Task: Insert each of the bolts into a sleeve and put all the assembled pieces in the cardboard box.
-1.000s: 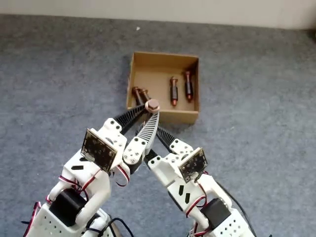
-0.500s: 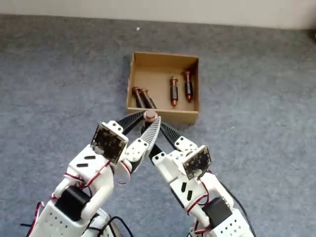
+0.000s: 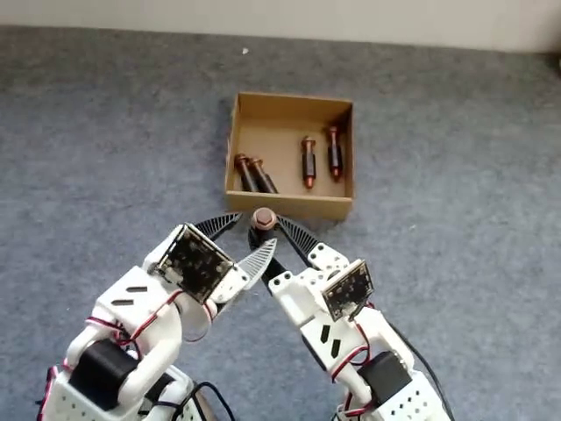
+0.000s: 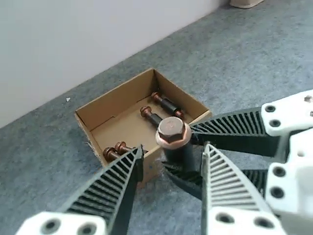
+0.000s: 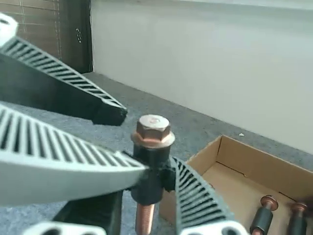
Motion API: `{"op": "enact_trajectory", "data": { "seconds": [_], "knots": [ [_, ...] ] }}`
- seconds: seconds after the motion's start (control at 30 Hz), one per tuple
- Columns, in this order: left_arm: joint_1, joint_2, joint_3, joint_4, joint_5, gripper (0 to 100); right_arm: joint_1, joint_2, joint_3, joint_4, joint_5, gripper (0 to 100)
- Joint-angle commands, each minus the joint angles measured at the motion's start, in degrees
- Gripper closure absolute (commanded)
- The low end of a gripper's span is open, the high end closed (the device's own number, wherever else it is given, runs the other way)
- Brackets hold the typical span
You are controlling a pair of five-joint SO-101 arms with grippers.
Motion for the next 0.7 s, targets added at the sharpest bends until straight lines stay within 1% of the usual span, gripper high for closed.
{"op": "enact_trajectory", "data": {
  "seconds": [0.0,0.1,0.2,0.4,0.53,0.67],
  "knots": [
    [-7.25,-3.47,-1.45,6.33,-0.62,79,0.75,-1.63,5.14,-2.07,0.0,99.3],
    [-13.67,-10.42,1.45,8.26,-0.44,79,0.75,-1.36,5.14,-2.07,0.0,99.3],
    [-18.59,-18.86,6.9,10.46,-0.44,79,0.84,-1.19,5.05,-2.07,0.0,99.3],
    [-28.18,-17.1,17.89,10.37,-0.7,90,5.41,-1.1,4.7,-1.98,-0.09,99.3],
    [-29.23,-17.63,25.36,7.21,-0.62,93,8.57,-1.1,4.62,-1.98,-0.09,99.3],
    [-29.05,-17.63,32.92,5.63,-0.7,92,11.56,-1.1,3.38,-1.98,-3.69,99.3]
  ]
}}
